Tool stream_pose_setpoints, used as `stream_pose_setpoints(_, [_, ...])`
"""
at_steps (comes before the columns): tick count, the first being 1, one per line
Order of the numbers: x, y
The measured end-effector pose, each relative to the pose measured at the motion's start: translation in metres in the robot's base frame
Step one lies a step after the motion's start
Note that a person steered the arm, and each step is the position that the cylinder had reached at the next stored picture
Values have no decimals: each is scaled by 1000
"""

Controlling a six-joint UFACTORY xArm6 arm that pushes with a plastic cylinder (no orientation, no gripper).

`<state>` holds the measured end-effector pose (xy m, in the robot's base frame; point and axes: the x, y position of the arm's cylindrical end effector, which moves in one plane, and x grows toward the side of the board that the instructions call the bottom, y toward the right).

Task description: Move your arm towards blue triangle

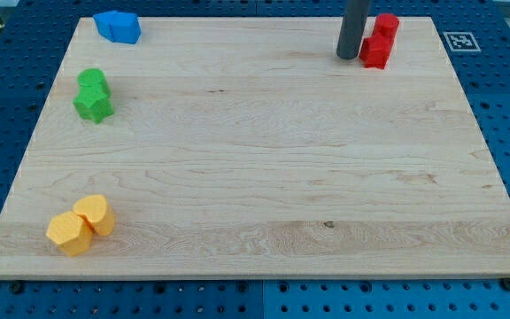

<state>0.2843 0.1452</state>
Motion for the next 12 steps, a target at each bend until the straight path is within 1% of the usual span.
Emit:
stream_pose_setpoints(2, [5,31])
stream_pose_setpoints(3, [16,32])
stream_pose_setpoints(4, [32,20])
stream_pose_setpoints(5, [49,-45])
stream_pose_setpoints(6, [54,-127])
stream_pose_setpoints(7, [54,-211])
stream_pose_setpoints(9, [48,-355])
stream_pose_setpoints(10, [12,-393])
stream_pose_setpoints(11, [-1,-402])
stream_pose_setpoints(12, [-23,-437])
